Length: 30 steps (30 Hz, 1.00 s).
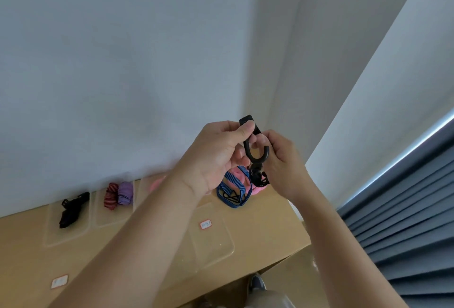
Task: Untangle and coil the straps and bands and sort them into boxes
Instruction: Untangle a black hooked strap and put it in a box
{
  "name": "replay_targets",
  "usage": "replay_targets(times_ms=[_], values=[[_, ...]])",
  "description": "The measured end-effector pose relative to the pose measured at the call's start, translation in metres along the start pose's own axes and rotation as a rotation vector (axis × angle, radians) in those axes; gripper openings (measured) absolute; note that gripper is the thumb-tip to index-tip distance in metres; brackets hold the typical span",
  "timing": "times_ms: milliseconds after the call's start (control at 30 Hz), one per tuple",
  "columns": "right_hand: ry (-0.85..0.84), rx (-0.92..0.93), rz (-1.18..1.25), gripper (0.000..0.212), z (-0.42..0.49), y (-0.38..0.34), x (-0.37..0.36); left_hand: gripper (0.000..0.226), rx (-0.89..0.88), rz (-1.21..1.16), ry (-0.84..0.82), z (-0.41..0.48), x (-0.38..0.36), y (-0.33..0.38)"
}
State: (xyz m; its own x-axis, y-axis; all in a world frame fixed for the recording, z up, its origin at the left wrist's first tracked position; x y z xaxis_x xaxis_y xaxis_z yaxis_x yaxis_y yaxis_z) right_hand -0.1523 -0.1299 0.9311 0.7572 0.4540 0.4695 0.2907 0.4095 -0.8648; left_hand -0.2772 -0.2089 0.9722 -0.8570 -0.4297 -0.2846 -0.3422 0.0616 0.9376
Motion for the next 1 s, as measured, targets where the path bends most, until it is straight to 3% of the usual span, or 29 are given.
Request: replay_targets(times_ms=[200,567,700,900,1000], values=[[-0.092,-0.048,-0.135,0.033,-0.012,-0.015,0.012,0.025,-0.028,0.035,0.082,0.003,-0.007,0.007],[-0.326,-0.029,-0.058,0.030,-0.013,-0.058,0.046,0.023,-0.124,-0.027,0.186,0.008,-0.014,0.026],[-0.298,-0.027,0.033,0.028,-0.012,-0.069,0.043,0.025,-0.202,-0.043,0.186,0.005,-0.015,0.034],[-0.104,-0.045,0.095,0.041,-0.012,-0.071,0.022,0.023,-0.395,0.021,0.247,-0.004,-0.010,0.036],[-0.076,0.006,0.052,0.038,-0.012,-0.073,0.019,0.020,-0.461,0.059,0.181,-0.010,0.002,0.039]])
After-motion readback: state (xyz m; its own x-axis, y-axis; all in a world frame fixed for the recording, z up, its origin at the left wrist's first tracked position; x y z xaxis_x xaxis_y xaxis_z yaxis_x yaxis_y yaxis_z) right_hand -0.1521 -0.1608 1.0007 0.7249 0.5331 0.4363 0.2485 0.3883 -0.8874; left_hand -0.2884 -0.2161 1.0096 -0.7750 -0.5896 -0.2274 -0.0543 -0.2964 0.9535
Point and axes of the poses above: each hand's wrist, its own z-axis towards the middle knuckle, its own x-axis out of the back of the hand, y = z × x, the point moved 1 cm from there along z, towards the middle knuckle, and after that the axes turned 2 degrees about -z, right-handed, at the moved point
